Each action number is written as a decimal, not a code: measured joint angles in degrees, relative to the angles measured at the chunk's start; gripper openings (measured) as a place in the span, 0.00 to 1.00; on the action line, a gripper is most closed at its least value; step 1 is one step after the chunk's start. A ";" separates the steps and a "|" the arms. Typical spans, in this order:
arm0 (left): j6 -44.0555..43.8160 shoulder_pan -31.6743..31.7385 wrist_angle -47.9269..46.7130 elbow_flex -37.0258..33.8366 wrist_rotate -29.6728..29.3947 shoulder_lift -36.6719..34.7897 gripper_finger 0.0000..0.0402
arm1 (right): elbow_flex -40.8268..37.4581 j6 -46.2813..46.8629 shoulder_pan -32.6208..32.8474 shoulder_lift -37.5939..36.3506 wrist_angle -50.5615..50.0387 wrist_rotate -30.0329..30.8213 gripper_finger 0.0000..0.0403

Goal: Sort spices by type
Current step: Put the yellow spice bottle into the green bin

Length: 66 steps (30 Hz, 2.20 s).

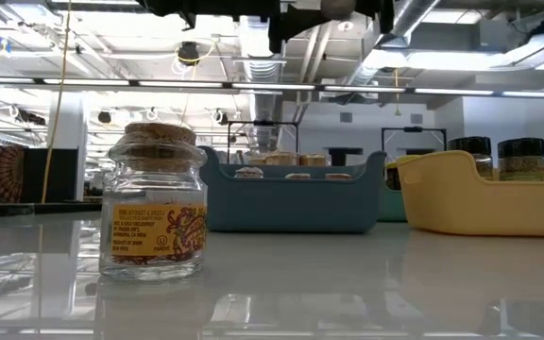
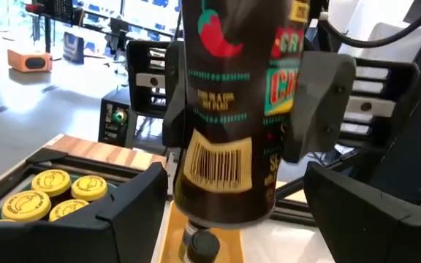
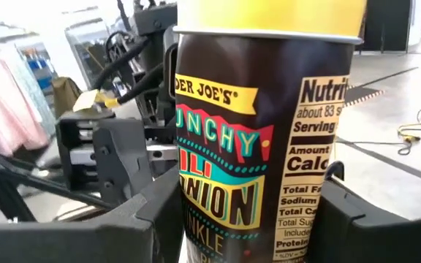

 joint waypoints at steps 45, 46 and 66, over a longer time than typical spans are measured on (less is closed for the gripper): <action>1.07 -0.13 -2.11 0.00 1.27 0.09 0.54 | 5.22 0.65 -0.27 5.20 -1.73 -4.35 0.62; 1.07 -0.13 -2.16 0.00 1.27 0.09 0.54 | 5.22 1.05 -0.08 5.20 -1.79 -4.35 0.62; 4.61 0.03 -5.44 0.00 -2.23 -0.13 0.54 | 5.09 9.55 -2.23 0.57 -11.23 -4.44 0.92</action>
